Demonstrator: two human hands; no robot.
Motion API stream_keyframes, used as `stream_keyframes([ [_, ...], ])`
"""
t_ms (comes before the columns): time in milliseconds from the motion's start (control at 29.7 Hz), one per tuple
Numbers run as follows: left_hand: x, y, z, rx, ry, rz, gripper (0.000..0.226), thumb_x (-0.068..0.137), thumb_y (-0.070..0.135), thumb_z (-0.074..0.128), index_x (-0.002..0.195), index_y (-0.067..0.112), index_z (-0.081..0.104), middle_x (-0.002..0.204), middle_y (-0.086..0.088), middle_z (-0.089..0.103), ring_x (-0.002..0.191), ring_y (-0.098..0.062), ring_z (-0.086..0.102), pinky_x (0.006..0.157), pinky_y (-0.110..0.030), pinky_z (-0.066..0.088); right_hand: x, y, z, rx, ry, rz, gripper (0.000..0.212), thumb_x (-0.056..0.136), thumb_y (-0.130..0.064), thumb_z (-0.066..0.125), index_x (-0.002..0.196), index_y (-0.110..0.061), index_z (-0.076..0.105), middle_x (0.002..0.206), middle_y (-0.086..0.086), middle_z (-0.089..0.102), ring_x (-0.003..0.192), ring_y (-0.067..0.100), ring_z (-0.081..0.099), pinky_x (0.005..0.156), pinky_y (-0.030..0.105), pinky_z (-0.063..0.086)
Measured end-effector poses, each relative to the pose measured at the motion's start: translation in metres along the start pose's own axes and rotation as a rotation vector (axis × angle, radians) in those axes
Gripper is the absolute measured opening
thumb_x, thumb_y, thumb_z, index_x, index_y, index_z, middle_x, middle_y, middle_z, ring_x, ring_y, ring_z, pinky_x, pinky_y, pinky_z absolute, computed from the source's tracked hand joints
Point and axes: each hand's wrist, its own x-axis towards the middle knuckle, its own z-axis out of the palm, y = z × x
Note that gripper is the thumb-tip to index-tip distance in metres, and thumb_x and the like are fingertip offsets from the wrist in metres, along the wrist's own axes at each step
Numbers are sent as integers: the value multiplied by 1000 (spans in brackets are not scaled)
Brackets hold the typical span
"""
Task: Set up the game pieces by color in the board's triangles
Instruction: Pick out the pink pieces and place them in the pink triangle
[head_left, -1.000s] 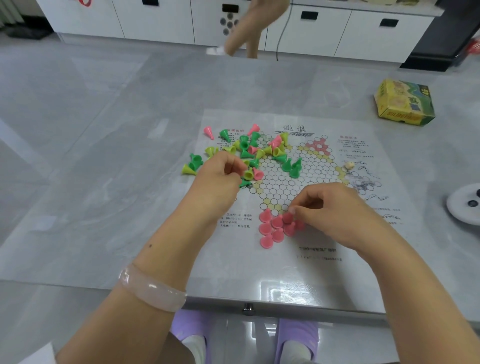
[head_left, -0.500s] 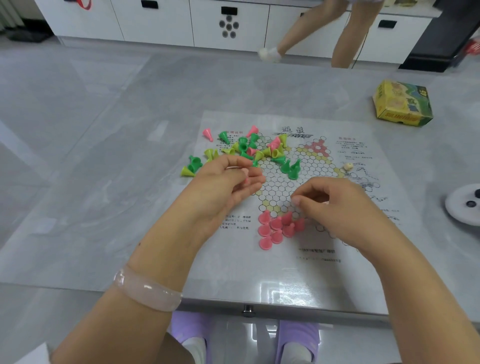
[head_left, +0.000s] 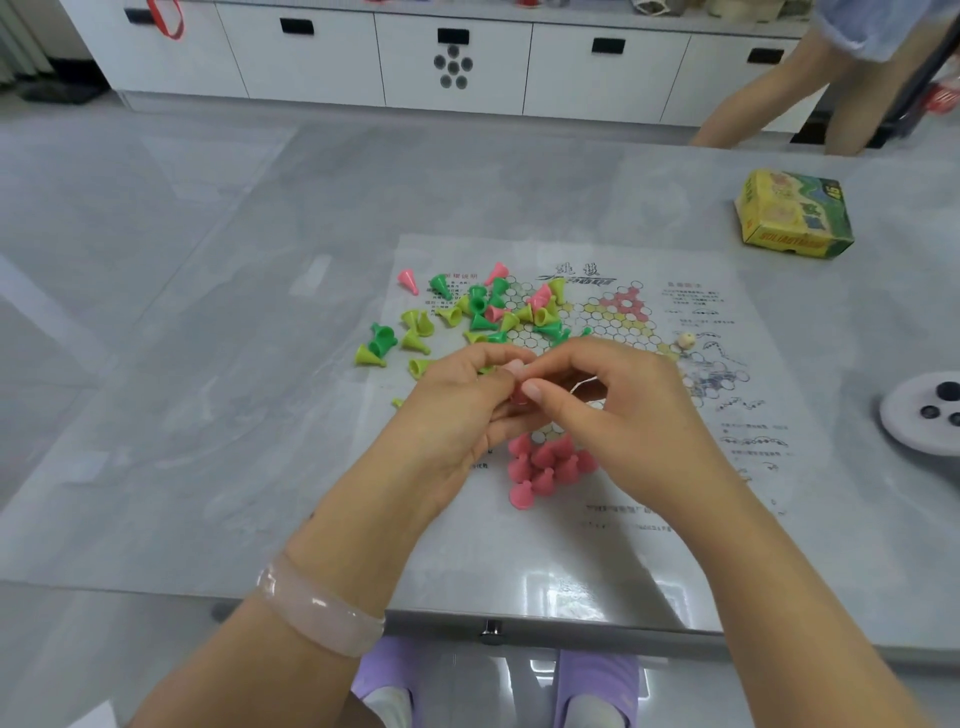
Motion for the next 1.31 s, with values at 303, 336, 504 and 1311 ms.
stream_keyframes([
  [303, 3, 25, -15, 718, 235, 263, 19, 91, 14, 52, 81, 28, 60, 88, 5, 65, 72, -7, 60, 68, -22, 49, 7, 1, -15, -16, 136, -31, 20, 82, -14, 65, 68, -30, 66, 76, -16, 68, 68, 1, 62, 63, 12, 48],
  [336, 10, 30, -17, 871, 276, 311, 18, 90, 15, 53, 82, 27, 62, 88, 8, 62, 72, -6, 57, 70, -22, 43, 9, 1, -16, -14, 156, -26, 20, 82, -16, 65, 68, -30, 65, 76, -18, 68, 69, -1, 61, 63, 9, 46],
  [504, 66, 45, -9, 1563, 154, 480, 26, 91, 16, 51, 113, 15, 65, 113, -3, 59, 99, -18, 52, 81, -25, 36, 12, 2, -20, -4, 192, -11, 13, 81, -17, 65, 70, -24, 68, 74, -10, 70, 71, 2, 62, 67, 16, 49],
  [1311, 133, 57, 23, 1656, 10, 283, 16, 94, 16, 34, 91, 8, 48, 95, -8, 49, 84, -24, 45, 71, -32, 36, 12, 11, -34, -75, 232, 32, 14, 85, -17, 61, 74, -19, 69, 70, -14, 68, 64, -7, 57, 56, 4, 39],
])
